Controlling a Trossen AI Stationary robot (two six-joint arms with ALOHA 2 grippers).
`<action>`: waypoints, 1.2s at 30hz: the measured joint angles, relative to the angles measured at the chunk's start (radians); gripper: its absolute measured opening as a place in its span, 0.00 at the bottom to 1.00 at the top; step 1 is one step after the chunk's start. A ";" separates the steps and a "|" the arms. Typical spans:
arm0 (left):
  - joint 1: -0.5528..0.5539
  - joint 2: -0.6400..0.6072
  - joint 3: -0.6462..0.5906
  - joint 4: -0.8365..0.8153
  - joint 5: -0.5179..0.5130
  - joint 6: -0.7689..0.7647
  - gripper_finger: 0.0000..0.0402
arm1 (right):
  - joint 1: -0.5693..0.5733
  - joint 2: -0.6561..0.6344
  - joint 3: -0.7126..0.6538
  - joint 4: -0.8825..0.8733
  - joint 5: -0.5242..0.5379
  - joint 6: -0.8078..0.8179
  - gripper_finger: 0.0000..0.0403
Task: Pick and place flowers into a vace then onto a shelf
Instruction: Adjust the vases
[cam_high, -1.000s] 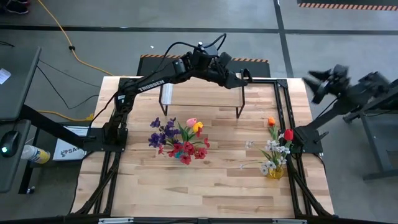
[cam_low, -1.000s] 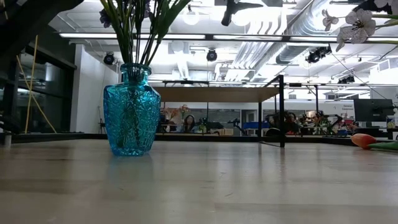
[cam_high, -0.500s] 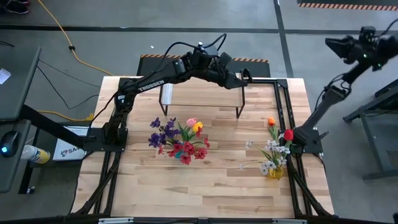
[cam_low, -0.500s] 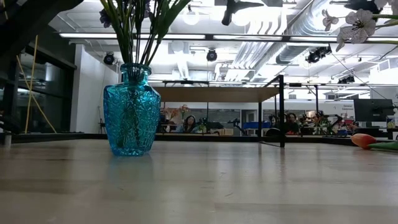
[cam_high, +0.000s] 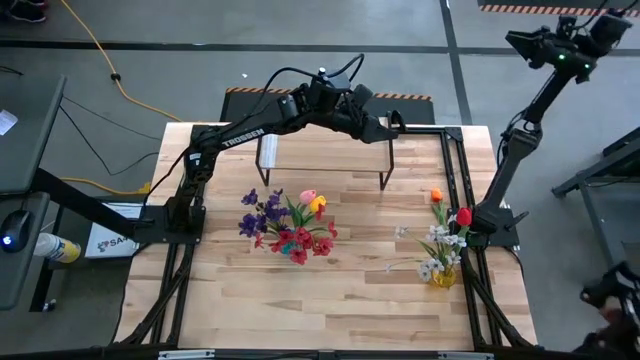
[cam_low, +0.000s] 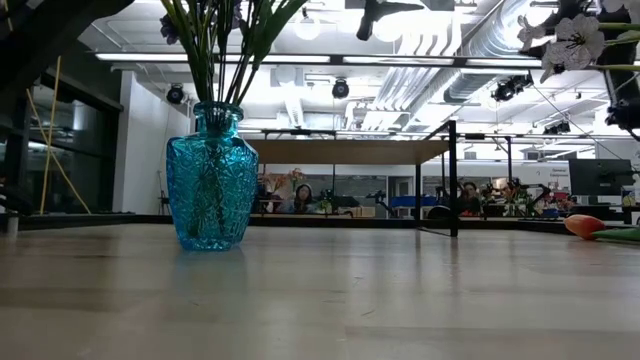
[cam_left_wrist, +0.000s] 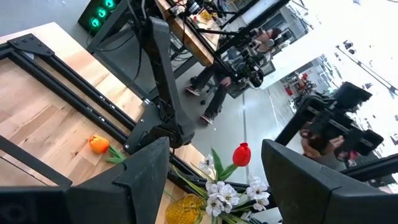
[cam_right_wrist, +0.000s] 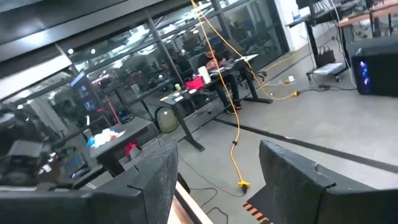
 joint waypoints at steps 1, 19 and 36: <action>0.000 0.000 0.000 0.000 0.000 0.000 0.71 | 0.010 -0.018 -0.007 0.020 0.003 -0.030 0.54; 0.000 0.000 0.000 0.001 -0.045 -0.001 0.71 | 0.080 -0.202 -0.016 -0.007 -0.129 0.018 0.54; -0.009 0.000 0.000 0.000 -0.060 -0.004 0.71 | 0.212 -0.205 -0.035 -0.007 -0.692 0.301 0.54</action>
